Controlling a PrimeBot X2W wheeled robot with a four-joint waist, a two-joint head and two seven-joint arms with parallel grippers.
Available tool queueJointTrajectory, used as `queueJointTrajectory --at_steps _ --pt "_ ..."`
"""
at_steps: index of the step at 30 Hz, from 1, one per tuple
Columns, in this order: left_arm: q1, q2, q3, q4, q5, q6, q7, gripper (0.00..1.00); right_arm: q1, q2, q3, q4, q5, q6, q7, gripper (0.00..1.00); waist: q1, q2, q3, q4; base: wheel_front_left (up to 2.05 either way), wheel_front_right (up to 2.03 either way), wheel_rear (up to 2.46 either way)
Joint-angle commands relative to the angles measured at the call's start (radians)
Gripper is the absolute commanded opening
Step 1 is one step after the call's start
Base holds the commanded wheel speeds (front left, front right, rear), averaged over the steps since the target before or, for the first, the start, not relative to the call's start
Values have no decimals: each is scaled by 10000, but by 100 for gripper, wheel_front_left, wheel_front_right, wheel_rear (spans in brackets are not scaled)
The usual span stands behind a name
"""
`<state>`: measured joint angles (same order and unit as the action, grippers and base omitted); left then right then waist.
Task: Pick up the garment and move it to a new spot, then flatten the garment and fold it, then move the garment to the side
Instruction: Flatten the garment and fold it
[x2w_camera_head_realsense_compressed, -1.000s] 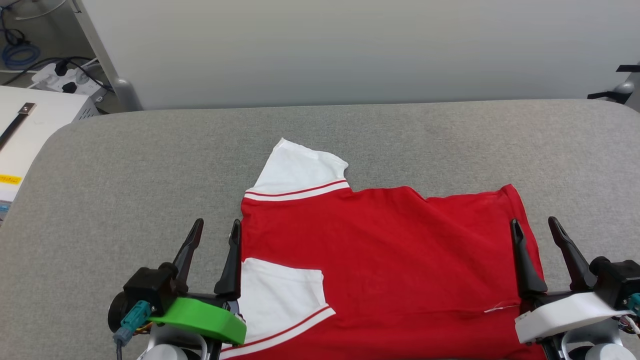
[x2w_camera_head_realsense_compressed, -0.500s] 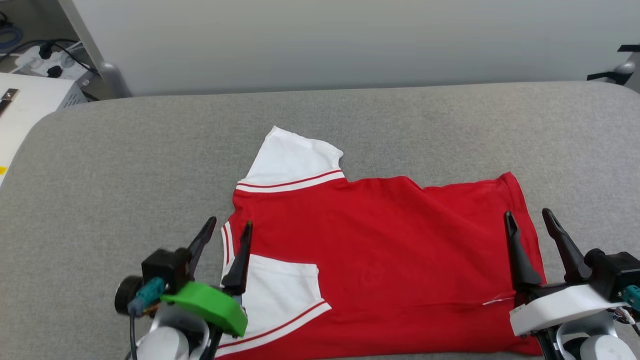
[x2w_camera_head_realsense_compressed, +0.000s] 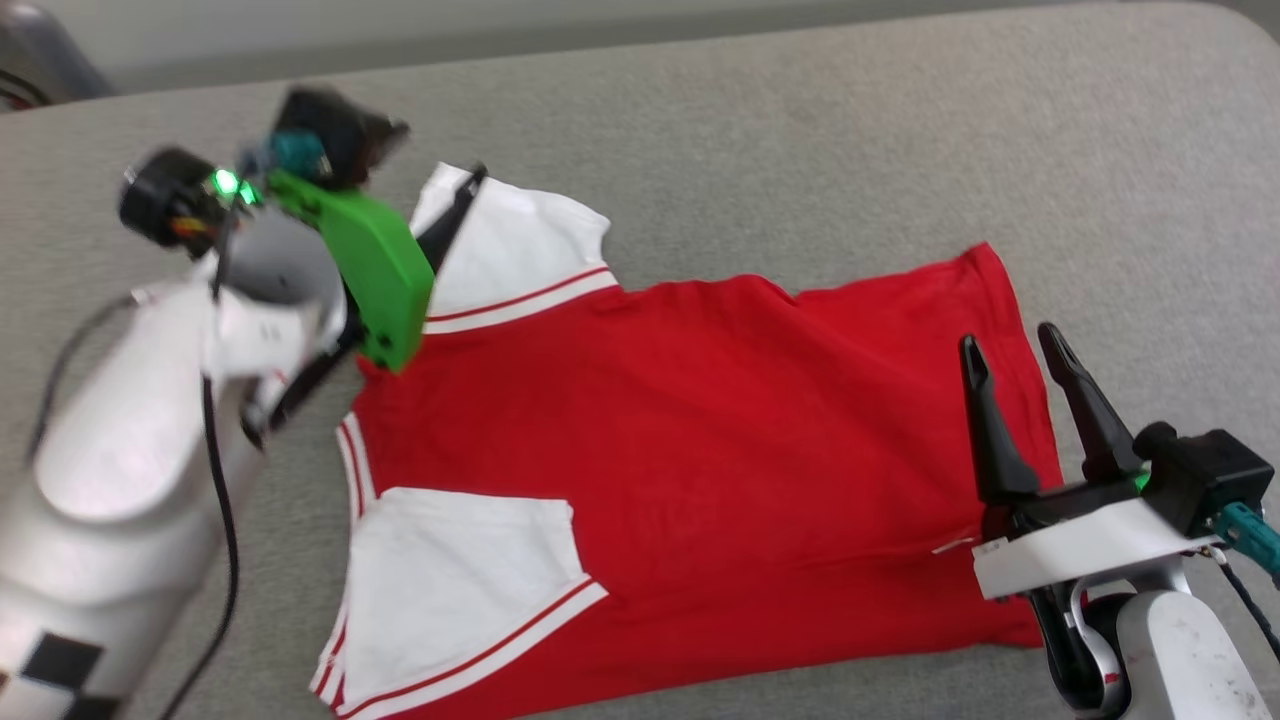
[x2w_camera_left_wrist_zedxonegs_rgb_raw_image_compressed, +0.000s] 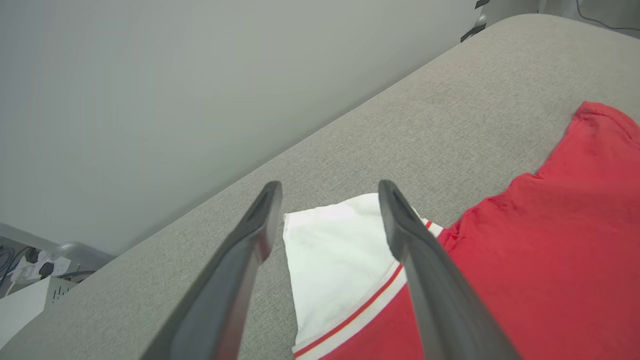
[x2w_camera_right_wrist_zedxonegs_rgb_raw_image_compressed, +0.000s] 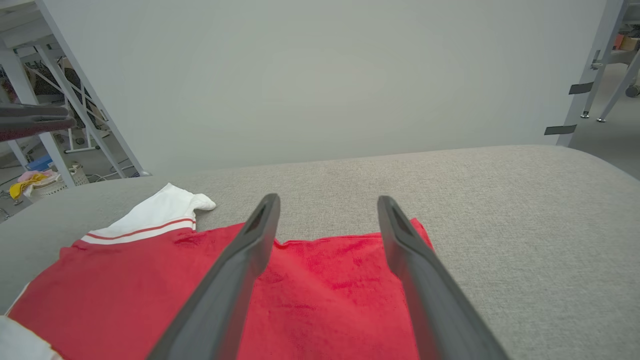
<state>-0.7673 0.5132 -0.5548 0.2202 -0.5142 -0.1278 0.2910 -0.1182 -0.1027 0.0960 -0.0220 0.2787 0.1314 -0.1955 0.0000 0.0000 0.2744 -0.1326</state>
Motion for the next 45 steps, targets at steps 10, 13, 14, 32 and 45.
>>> queueJointTrajectory --at_steps 10,13,14,32,45 --pt "-3232 935 -1186 2462 -1871 -28 3426 100 -938 100 469 -172 275 -7 -345 100 0 0 2027 -1793 0 0 0" --pt "-3686 951 -1229 3379 -2049 -28 3895 100 -1070 115 574 -179 342 -7 -396 100 0 0 2254 -1920 0 0 0" --pt "-3792 946 -1256 3605 -2075 -28 3997 100 -1101 111 595 -164 358 -7 -407 100 0 0 2314 -1950 0 0 0" --pt "-3681 688 -1708 5517 -3198 -28 4603 0 -1184 -75 475 5 337 -7 -429 100 0 0 2426 -1809 0 0 0" --pt "-3345 792 -1697 4152 -3068 143 2381 0 -1781 -1780 201 -151 462 -7 3347 100 0 0 1335 -481 0 0 0"
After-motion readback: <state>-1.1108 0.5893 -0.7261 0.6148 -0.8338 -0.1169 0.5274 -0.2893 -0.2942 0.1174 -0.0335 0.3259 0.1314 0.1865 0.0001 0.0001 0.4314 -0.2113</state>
